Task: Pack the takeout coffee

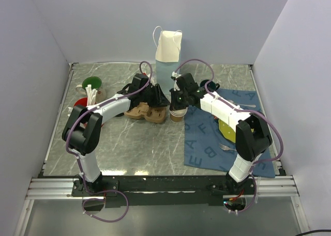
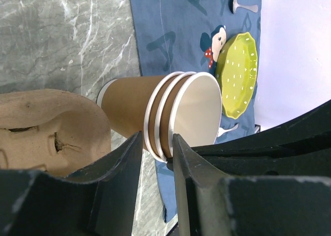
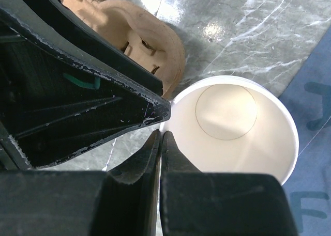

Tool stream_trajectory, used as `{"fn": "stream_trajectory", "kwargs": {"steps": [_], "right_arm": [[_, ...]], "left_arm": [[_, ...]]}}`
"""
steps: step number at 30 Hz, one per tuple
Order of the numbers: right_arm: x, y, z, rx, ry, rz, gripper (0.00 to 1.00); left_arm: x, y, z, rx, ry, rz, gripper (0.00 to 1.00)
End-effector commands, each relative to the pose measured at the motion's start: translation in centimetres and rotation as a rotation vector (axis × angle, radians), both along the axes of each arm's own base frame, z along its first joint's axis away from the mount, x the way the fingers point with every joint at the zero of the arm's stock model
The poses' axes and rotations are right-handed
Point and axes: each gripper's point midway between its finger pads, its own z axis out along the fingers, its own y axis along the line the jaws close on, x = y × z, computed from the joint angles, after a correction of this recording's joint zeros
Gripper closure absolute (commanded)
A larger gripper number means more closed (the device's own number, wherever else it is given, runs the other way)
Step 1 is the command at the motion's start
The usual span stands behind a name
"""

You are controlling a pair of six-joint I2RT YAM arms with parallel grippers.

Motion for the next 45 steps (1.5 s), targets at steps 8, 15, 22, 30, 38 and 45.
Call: {"fn": "stream_trajectory", "kwargs": {"steps": [8, 15, 22, 30, 38, 45], "right_arm": [[-0.1, -0.1, 1.3, 0.037, -0.013, -0.008, 1.0], [-0.5, -0.4, 0.7, 0.028, -0.001, 0.002, 1.0], [-0.7, -0.7, 0.6, 0.032, 0.005, -0.004, 1.0], [-0.7, -0.9, 0.5, 0.028, 0.005, -0.004, 1.0], [-0.6, -0.7, 0.5, 0.034, 0.01, -0.005, 1.0], [-0.6, -0.8, 0.5, 0.03, 0.01, -0.004, 1.0]], "left_arm": [[0.5, 0.7, -0.3, 0.042, -0.027, 0.022, 0.66], [0.7, 0.4, 1.4, 0.015, -0.045, 0.016, 0.64], [1.4, 1.1, 3.2, -0.001, -0.074, 0.037, 0.62], [1.2, 0.9, 2.8, -0.016, -0.079, 0.022, 0.64], [1.0, 0.2, 2.1, -0.025, -0.064, -0.009, 0.64], [0.6, -0.7, 1.4, -0.019, -0.051, -0.031, 0.64]]}}
